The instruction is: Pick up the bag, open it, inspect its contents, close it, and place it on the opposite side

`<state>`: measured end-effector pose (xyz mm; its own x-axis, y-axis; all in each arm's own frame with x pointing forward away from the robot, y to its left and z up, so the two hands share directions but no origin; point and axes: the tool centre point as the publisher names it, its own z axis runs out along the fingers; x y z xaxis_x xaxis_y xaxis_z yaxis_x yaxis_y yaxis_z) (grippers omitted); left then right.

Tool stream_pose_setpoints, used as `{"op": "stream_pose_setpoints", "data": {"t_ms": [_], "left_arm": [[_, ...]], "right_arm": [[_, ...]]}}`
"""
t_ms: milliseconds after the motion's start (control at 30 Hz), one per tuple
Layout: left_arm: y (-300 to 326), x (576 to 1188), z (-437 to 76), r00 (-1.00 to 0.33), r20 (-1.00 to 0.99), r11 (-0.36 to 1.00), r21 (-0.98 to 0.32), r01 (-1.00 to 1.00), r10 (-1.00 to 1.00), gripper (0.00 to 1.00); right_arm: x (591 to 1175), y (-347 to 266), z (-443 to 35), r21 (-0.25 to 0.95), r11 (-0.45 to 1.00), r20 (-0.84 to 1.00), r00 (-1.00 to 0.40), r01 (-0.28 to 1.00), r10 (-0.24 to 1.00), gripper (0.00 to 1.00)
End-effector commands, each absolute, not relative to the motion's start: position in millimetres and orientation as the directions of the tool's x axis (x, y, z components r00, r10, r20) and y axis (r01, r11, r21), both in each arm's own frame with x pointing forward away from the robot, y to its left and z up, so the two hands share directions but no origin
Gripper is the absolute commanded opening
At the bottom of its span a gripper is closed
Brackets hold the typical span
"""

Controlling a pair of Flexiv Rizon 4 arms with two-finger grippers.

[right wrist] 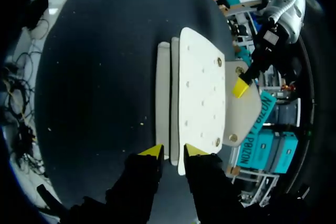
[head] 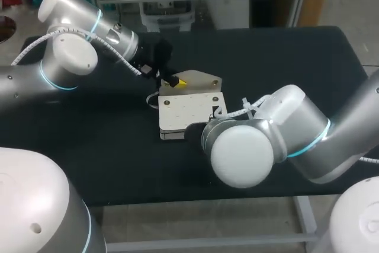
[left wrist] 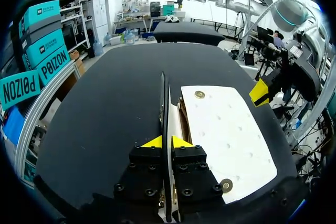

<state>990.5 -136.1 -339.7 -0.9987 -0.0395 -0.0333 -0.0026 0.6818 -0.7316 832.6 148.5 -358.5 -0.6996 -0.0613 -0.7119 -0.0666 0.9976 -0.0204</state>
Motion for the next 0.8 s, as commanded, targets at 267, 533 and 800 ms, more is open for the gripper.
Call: {"op": "stream_pose_setpoints", "data": {"t_ms": [267, 533, 800], "left_arm": [[-139.3, 995.4, -343.8, -1.000, -0.020, 0.687, -0.726, 0.011, -0.004, 0.00], [-139.7, 996.0, -347.9, -1.000, -0.019, 0.692, -0.721, 0.025, 0.016, 0.00], [-139.1, 995.2, -352.4, -0.999, -0.008, 0.689, -0.724, 0.028, 0.031, 0.00]], "right_arm": [[845.2, 150.5, -368.1, -0.022, 0.998, -0.756, -0.652, -0.063, -0.057, 0.30], [855.8, 147.8, -375.2, -0.017, 0.999, -0.758, -0.651, -0.046, -0.043, 0.31], [863.5, 148.3, -378.2, -0.003, 0.999, -0.771, -0.636, -0.034, -0.024, 0.05]]}}
